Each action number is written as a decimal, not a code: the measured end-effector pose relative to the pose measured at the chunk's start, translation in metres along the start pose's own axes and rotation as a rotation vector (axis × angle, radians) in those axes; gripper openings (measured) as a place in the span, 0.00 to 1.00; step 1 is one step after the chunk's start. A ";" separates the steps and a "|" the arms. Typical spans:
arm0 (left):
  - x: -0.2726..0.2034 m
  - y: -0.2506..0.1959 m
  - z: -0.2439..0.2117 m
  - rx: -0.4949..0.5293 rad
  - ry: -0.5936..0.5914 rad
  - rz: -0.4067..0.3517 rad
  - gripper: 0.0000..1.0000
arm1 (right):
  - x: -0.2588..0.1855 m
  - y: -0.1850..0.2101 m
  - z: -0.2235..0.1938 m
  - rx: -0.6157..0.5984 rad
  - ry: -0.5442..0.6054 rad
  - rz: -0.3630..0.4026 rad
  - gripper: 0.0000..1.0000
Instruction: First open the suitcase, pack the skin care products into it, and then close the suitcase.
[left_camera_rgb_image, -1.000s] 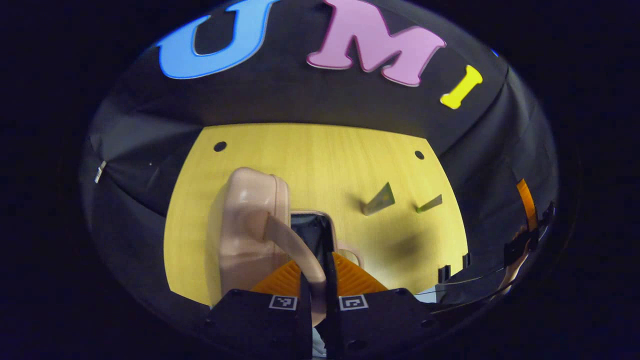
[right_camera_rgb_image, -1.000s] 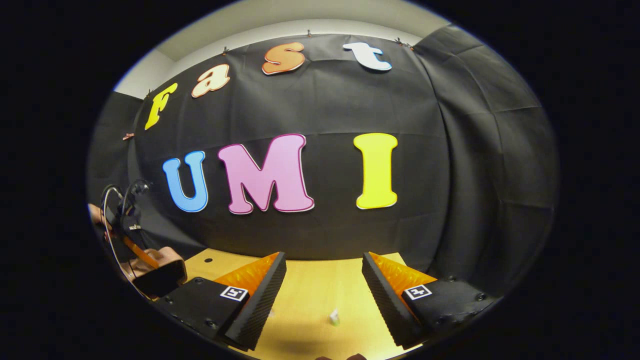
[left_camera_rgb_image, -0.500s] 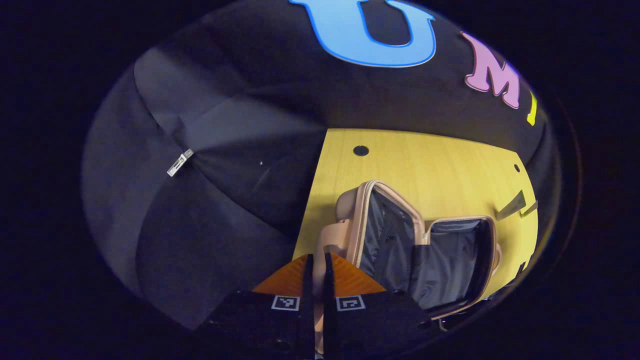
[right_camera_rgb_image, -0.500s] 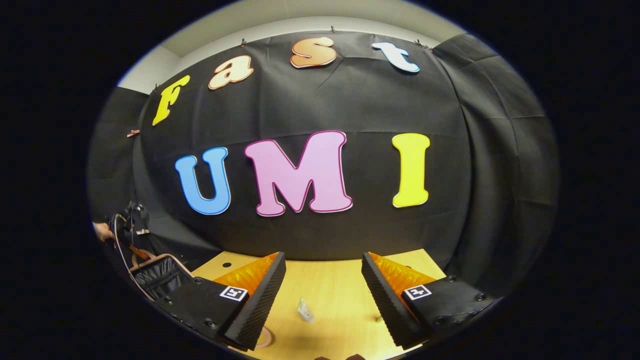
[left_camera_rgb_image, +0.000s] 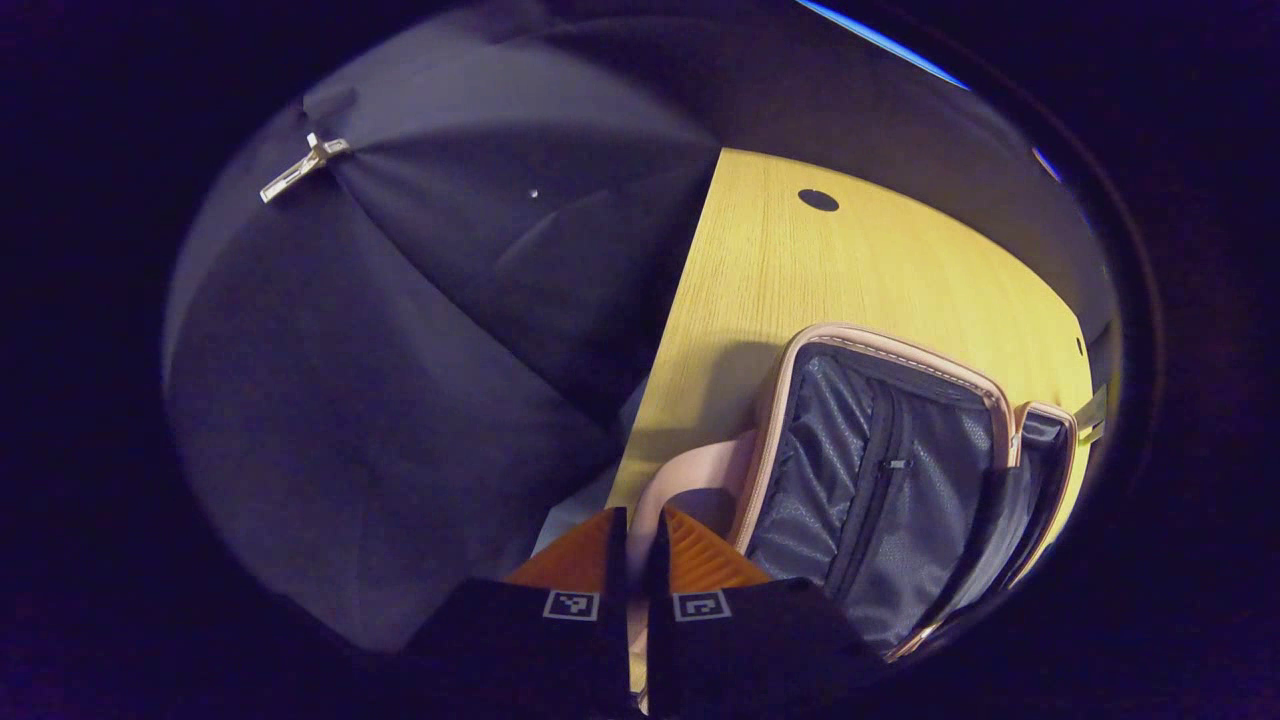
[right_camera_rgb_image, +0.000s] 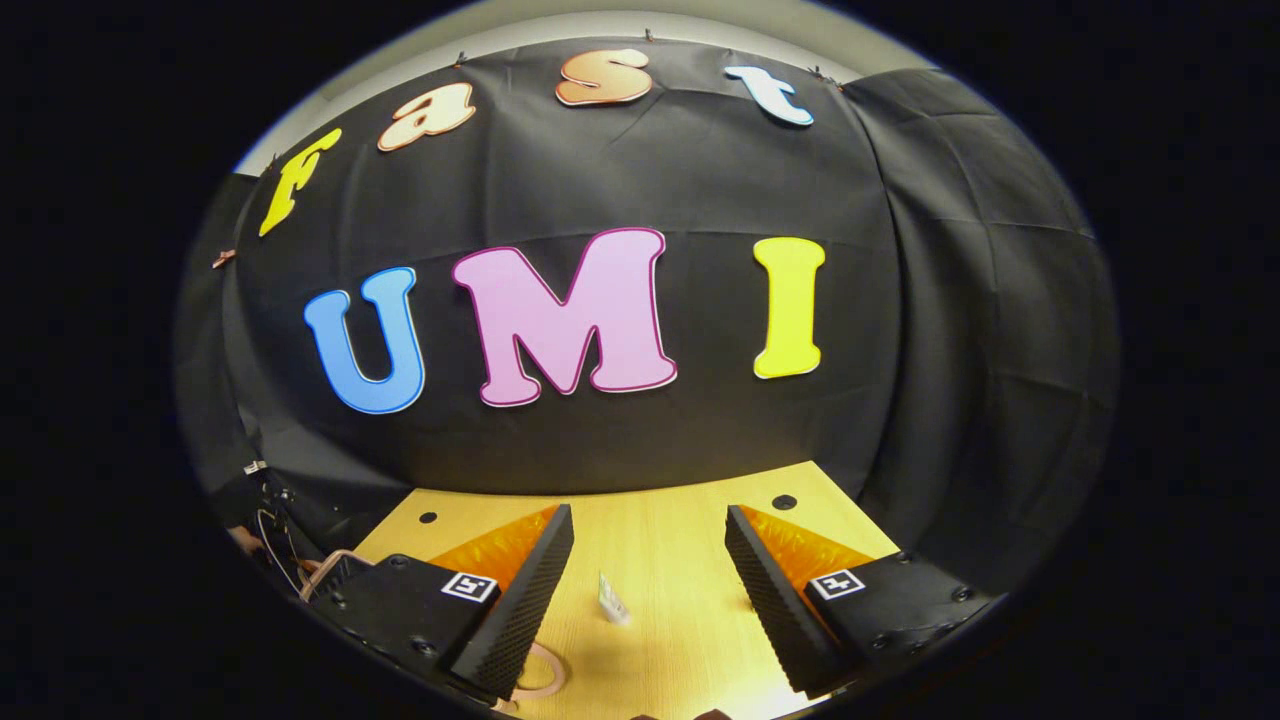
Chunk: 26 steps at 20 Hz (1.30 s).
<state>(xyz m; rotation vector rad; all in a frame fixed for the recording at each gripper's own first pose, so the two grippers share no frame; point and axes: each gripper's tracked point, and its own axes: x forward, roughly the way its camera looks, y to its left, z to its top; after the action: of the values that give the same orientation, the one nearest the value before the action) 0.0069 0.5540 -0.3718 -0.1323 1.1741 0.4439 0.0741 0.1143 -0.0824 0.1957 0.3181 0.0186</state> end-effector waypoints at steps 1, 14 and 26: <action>0.008 0.006 -0.003 0.001 0.002 0.013 0.13 | -0.001 -0.002 -0.001 0.003 0.000 -0.015 0.96; -0.172 -0.060 0.096 0.185 -0.649 -0.064 0.97 | -0.003 -0.010 -0.025 -0.142 -0.064 -0.053 0.97; -0.420 -0.363 0.085 0.406 -1.148 -0.611 0.98 | -0.007 -0.027 -0.009 -0.198 -0.148 -0.050 0.96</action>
<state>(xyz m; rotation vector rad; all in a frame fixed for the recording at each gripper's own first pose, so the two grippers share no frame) 0.0959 0.1405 -0.0015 0.1176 0.0393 -0.2746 0.0641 0.0890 -0.0941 -0.0071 0.1717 -0.0136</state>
